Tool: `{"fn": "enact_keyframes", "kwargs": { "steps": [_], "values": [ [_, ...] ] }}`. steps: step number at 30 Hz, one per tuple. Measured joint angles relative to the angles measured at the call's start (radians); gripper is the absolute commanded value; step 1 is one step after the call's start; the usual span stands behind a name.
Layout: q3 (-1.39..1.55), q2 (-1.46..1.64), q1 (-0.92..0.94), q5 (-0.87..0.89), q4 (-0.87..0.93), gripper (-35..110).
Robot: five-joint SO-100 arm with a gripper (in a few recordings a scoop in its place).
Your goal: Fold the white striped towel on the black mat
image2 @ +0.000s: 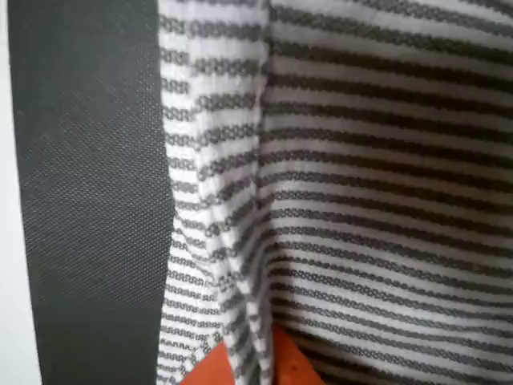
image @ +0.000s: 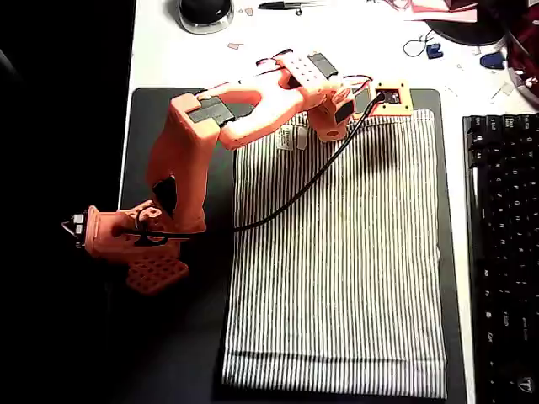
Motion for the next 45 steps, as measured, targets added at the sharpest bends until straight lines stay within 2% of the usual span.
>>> {"fn": "enact_keyframes", "kwargs": {
  "steps": [15, 25, 38, 45],
  "values": [
    [-0.005, 0.170, 0.055, -0.003, 0.152, 0],
    [-0.006, 0.370, 0.183, -0.100, 0.328, 0],
    [0.043, 0.640, 0.600, -0.394, 0.485, 0],
    [0.051, 0.629, 0.902, -0.598, 0.407, 0]
  ]
}}
